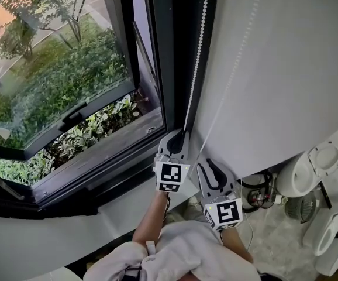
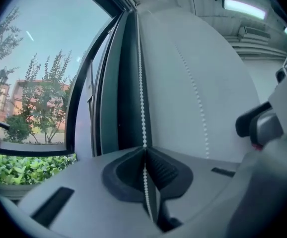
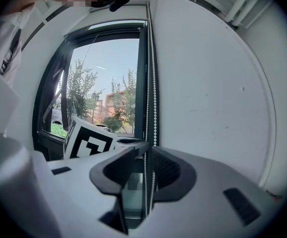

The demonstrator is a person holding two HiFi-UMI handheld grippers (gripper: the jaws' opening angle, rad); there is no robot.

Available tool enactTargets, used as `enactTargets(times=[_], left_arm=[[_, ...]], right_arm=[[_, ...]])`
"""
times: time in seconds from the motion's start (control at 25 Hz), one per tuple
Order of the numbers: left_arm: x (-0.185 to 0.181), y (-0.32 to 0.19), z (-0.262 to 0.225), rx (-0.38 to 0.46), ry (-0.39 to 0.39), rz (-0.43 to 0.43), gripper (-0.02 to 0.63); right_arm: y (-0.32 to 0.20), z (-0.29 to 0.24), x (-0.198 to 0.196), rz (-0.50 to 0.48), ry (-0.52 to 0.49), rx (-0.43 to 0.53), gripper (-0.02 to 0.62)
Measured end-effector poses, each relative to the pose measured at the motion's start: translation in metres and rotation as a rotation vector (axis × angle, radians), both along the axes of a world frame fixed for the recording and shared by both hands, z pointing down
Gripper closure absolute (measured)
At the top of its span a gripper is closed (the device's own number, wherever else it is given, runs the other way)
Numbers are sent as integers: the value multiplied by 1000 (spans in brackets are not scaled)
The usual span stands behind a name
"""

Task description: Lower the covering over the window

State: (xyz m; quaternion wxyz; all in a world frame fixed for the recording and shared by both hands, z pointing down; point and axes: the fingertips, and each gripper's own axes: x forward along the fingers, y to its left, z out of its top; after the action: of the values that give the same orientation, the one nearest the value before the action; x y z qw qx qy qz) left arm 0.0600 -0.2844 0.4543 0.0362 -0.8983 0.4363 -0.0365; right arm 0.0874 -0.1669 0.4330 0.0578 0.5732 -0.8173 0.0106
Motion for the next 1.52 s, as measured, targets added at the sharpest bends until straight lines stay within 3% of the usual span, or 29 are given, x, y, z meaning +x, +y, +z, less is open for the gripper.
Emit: enactTargets(times=[0.32,0.6,0.84,1.12,1.16,1.2,1.36,1.52], left_arm=[[-7,43,6,-46,5,111,589],[-19,81,11,-75,21,146,589],[-28,105,12,-94,39,170,589],[-33,121,14,-102,39,198,589],[-33,123,14,-104,40,202,589],[-34,125,14,-106,42,205,589],[-35,133,18,-122,42,212,589],[-36,137,32,-150,17,218,589]], right_arm=[[4,-29,-16,-58,28,79,489],[3,-75,-41,-137,34,192,489],[-3,-101,-51,-181,69,228,489],[-9,-126,-69,-245,16,261,492],[-9,-128,-71,-251,1,261,517],[-8,-128,-72,-256,-19,258,593],[0,-124,-73,-276,-119,240,600],[6,-111,-74,-276,-144,218,600]])
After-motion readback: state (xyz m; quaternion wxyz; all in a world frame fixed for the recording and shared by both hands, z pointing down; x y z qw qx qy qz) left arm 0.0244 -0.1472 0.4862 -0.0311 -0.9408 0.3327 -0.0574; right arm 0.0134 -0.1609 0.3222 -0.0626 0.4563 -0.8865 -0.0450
